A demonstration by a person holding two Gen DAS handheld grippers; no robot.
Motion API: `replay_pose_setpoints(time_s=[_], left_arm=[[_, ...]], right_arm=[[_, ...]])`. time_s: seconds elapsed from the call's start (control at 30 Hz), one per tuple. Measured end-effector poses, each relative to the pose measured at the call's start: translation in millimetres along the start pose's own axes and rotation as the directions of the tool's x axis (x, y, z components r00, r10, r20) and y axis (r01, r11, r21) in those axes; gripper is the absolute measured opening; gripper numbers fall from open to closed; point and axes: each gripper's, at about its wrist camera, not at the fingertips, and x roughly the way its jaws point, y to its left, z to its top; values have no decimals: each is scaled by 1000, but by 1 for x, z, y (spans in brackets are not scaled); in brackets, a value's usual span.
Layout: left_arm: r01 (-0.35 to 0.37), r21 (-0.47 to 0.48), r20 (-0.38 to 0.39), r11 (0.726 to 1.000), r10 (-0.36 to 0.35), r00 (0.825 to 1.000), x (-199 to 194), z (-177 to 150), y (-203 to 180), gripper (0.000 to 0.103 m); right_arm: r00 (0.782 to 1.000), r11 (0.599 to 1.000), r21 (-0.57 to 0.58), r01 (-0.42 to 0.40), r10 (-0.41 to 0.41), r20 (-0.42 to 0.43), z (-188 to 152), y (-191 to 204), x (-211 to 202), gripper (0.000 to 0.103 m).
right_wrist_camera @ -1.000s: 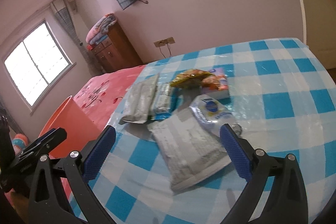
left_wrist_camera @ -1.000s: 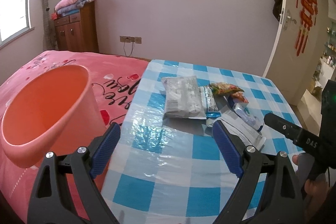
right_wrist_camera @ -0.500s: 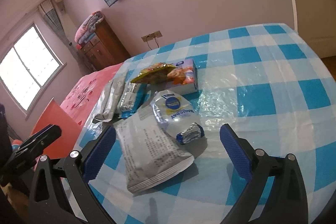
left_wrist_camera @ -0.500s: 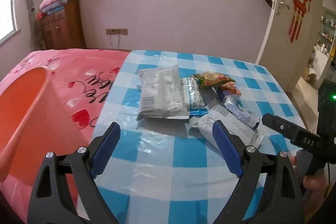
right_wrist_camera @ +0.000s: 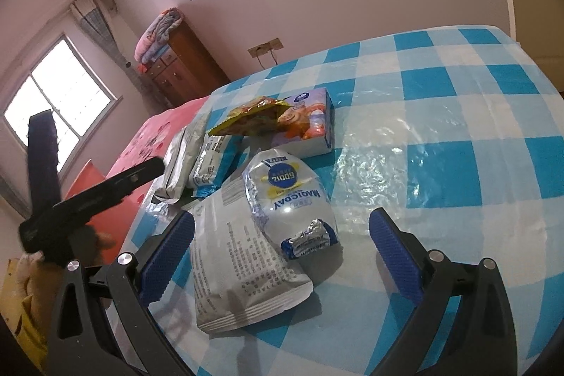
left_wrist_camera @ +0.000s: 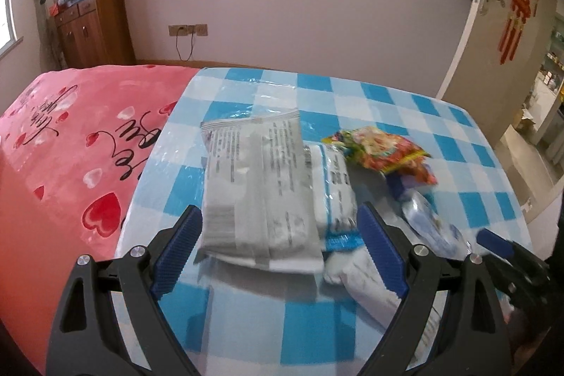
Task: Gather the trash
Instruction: 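Lower the left gripper onto the grey printed pouch and close it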
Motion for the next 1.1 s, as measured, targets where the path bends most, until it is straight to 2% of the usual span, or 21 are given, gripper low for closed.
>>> replay_pose_setpoints(time_s=[0.17,0.47,0.7,0.73,0.8,1.1], left_arm=[[-7,-4,-40,1000,7,999,21,10,5,90],[-21,-21,-54,1000,20,998,39,20,14,90],[-6,-63,-55,998,2,999,45,26,21,90],[-3,-67,-54,998,0,999,46,26,22,90],[-1,-66,-52,998,-2,999,46,26,22,90],[-13,-34,-65,999,11,998,47,23,24,90]], right_arm=[[1000,1000,4,-21,21,-11,3,-4,3,98],[999,999,3,-42,42,-24,7,-6,7,98],[998,999,-4,-48,47,-34,7,-5,10,97],[998,999,-5,-48,48,-34,8,-5,10,96],[998,999,-6,-48,48,-42,8,-5,12,83],[997,999,-7,-50,49,-56,6,-7,16,80]])
